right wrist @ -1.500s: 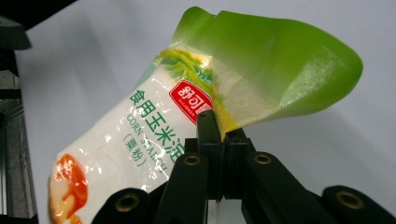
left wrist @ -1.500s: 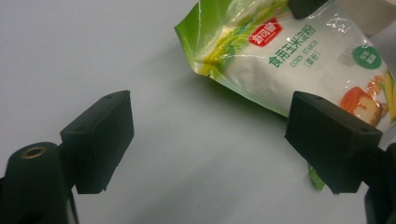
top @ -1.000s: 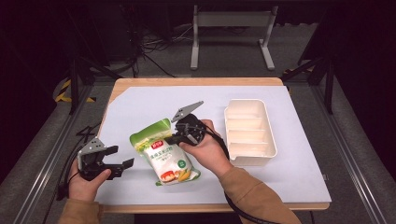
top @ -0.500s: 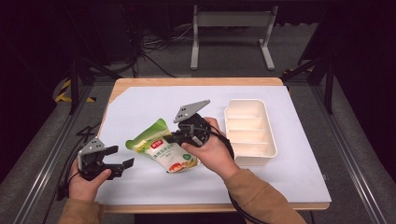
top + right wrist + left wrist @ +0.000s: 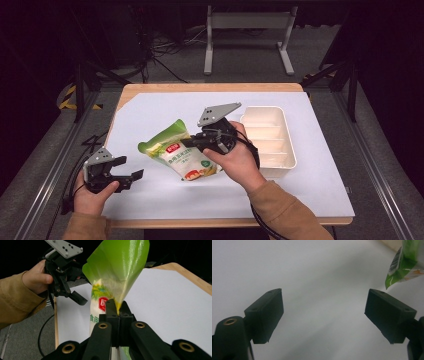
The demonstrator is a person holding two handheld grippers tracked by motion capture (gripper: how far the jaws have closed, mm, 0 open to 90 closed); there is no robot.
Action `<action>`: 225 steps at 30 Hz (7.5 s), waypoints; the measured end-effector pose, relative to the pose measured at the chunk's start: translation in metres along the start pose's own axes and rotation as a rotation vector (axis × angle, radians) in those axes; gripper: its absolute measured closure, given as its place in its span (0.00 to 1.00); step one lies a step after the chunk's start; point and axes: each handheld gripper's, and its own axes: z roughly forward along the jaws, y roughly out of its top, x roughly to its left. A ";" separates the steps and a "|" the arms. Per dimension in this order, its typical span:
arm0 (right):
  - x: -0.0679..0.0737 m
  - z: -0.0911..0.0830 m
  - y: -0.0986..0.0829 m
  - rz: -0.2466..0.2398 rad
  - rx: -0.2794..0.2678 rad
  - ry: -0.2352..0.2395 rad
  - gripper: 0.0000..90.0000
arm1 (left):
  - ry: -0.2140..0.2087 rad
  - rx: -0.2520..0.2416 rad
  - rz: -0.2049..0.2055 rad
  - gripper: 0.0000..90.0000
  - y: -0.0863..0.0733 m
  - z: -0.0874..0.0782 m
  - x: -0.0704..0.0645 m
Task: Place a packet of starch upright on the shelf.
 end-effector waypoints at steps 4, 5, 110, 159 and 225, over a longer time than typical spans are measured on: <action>0.000 -0.009 0.001 0.001 -0.016 -0.010 0.99 | -0.001 0.001 0.000 0.18 0.000 0.000 0.000; 0.000 -0.011 0.001 0.001 -0.019 -0.012 0.99 | -0.002 0.001 -0.002 0.18 0.000 0.001 0.000; -0.062 -0.132 -0.103 0.113 -0.097 -0.209 0.99 | 0.000 0.023 -0.008 0.18 -0.002 0.007 0.000; -0.059 -0.186 -0.155 0.221 -0.189 -0.365 0.41 | 0.000 0.025 -0.006 0.17 -0.001 0.008 -0.002; -0.086 -0.207 -0.259 0.361 0.009 -0.531 0.30 | 0.010 0.033 -0.011 0.17 -0.004 0.012 0.002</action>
